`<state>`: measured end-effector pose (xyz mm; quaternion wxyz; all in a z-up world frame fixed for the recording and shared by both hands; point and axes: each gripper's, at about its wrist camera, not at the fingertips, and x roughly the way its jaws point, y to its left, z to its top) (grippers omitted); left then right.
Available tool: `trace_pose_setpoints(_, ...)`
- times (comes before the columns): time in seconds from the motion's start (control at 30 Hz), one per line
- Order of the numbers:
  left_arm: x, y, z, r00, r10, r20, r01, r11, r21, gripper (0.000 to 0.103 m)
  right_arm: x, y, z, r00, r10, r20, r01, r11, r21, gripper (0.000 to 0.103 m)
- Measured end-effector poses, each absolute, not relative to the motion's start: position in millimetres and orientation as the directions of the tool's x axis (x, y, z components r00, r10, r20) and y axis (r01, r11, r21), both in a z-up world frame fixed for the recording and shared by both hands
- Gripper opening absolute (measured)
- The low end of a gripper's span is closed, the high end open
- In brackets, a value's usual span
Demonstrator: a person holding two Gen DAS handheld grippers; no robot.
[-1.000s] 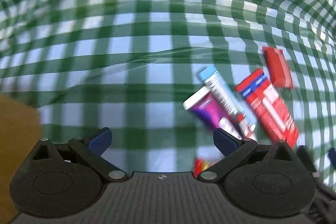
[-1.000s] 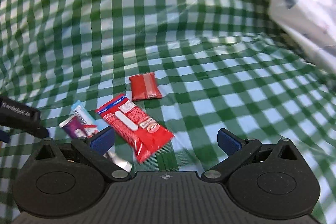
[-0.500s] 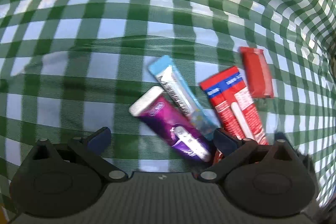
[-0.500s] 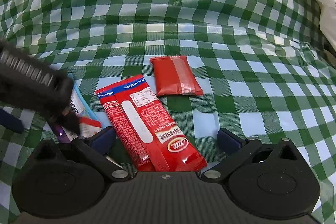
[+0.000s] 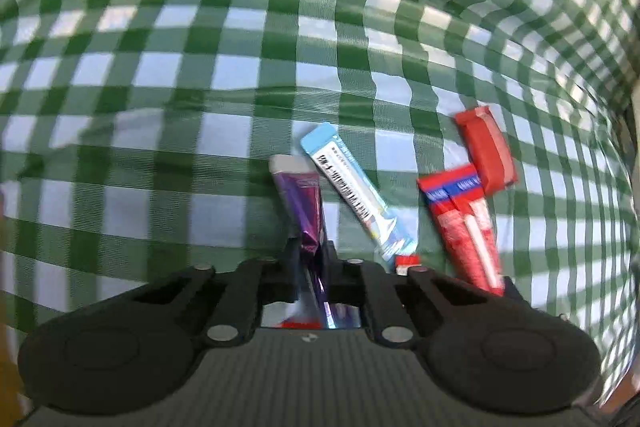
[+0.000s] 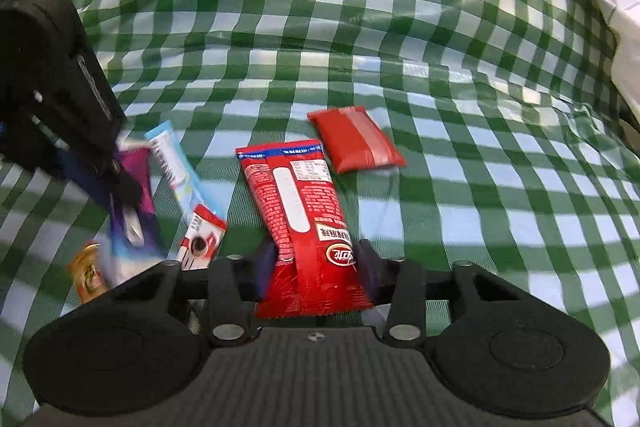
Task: Organize snacks
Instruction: 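Grasp the purple tube pack with the left gripper while the right grasps the long red pack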
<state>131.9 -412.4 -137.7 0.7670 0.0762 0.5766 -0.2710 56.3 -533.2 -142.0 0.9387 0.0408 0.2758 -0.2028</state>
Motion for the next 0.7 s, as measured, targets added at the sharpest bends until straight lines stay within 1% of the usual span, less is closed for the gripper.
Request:
trace_pose_setpoints(0.03, 127.5, -402.8, -131.6, 0.203, -0.335, -0.920, 0.518, 0.834, -0.189, 0.008, 47.9, -531.0, -141.1, 0.761, -0.368, -0.534, 0.422, 0.906, -0.023, 0.035)
trace_pose_setpoints(0.1, 119.6, -385.1, -120.6, 0.224, -0.354, -0.908, 0.538, 0.822, -0.187, 0.008, 32.1, -526.1, -137.8, 0.767, -0.376, -0.520, 0.448, 0.894, 0.015, 0.028)
trace_pose_setpoints(0.23, 111.0, -352.8, -91.1, 0.246, -0.389, -0.888, 0.556, 0.807, -0.200, 0.008, -2.0, -511.3, -126.1, 0.760, -0.435, -0.482, 0.523, 0.850, 0.058, 0.027)
trace_pose_setpoints(0.4, 92.3, -302.8, -37.4, 0.288, -0.465, -0.837, 0.573, 0.784, -0.238, 0.008, -39.8, -486.7, -93.8, 0.783, -0.456, -0.423, 0.553, 0.822, 0.137, 0.026)
trace_pose_setpoints(0.57, 64.5, -239.6, 22.7, 0.340, -0.523, -0.782, 0.577, 0.772, -0.266, 0.008, -83.5, -440.1, -45.8, 0.822, -0.443, -0.356, 0.532, 0.821, 0.208, 0.026)
trace_pose_setpoints(0.7, 32.2, -177.2, 59.6, 0.376, -0.534, -0.757, 0.574, 0.775, -0.262, 0.008, -122.7, -375.6, -5.1, 0.869, -0.390, -0.304, 0.466, 0.851, 0.241, 0.026)
